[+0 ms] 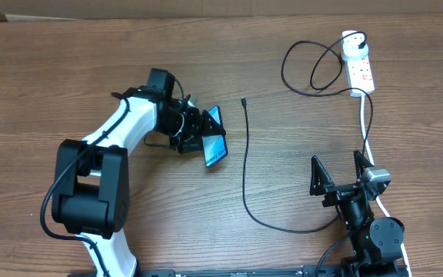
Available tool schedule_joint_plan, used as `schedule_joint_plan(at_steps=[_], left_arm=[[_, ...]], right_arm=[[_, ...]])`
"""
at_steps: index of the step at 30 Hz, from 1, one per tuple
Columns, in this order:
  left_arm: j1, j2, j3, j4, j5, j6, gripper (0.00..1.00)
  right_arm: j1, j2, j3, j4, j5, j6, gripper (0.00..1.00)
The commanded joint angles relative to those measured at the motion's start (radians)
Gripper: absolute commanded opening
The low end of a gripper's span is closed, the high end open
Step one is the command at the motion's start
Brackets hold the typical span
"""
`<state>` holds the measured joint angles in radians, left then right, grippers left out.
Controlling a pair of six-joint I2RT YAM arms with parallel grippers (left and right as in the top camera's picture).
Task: Plug charger to phone and switch on socket
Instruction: 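Rotate the held phone sideways toward the cable connector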
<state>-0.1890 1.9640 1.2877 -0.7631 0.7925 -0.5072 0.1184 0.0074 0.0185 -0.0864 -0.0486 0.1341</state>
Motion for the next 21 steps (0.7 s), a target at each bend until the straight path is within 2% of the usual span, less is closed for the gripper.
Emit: schedule_joint_plan(at_steps=[1,12,21], left_arm=[[0.032,-0.014,0.026,0.001,0.230,-0.075,0.57],[0.080,-0.014,0.026,0.026,0.556,-0.285,0.58],[0.097,-0.014,0.026,0.100,0.663,-0.359,0.58]], right_arm=[[0.005,-0.004,-0.010,0.005,-0.006,-0.005,1.00],[0.005,-0.004,-0.010,0.005,-0.006,-0.005,1.00],[0.005,-0.004,-0.010,0.005,-0.006,-0.005,1.00]])
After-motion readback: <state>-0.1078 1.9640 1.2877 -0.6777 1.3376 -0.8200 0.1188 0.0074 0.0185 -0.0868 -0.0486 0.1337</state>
